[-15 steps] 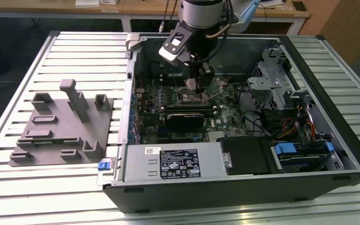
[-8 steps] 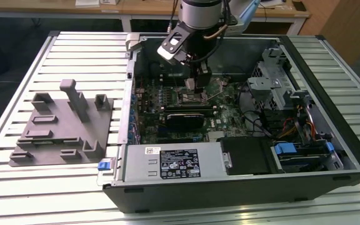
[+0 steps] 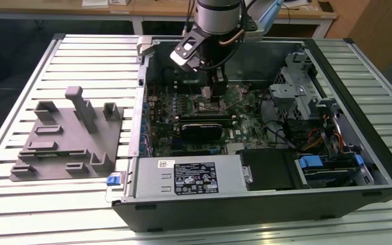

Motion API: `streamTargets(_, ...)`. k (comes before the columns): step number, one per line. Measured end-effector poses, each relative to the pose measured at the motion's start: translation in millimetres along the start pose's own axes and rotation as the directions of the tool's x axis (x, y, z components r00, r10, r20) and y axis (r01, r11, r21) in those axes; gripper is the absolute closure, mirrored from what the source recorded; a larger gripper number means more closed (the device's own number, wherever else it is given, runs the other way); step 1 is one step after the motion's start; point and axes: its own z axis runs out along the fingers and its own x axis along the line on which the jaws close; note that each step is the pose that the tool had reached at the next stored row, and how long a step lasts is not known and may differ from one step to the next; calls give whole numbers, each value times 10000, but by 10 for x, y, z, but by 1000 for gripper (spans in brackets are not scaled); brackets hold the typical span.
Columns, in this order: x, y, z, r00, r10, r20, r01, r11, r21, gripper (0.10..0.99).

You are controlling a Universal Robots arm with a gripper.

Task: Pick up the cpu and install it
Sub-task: 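Place the cpu into insertion slot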

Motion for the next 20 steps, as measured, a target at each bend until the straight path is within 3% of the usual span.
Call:
streamTargets(16, 139, -5, 166, 9963, 858, 50, -858, 9963, 14, 541)
streamTargets(20, 140, -5, 173, 9959, 899, 54, -900, 9959, 15, 541)
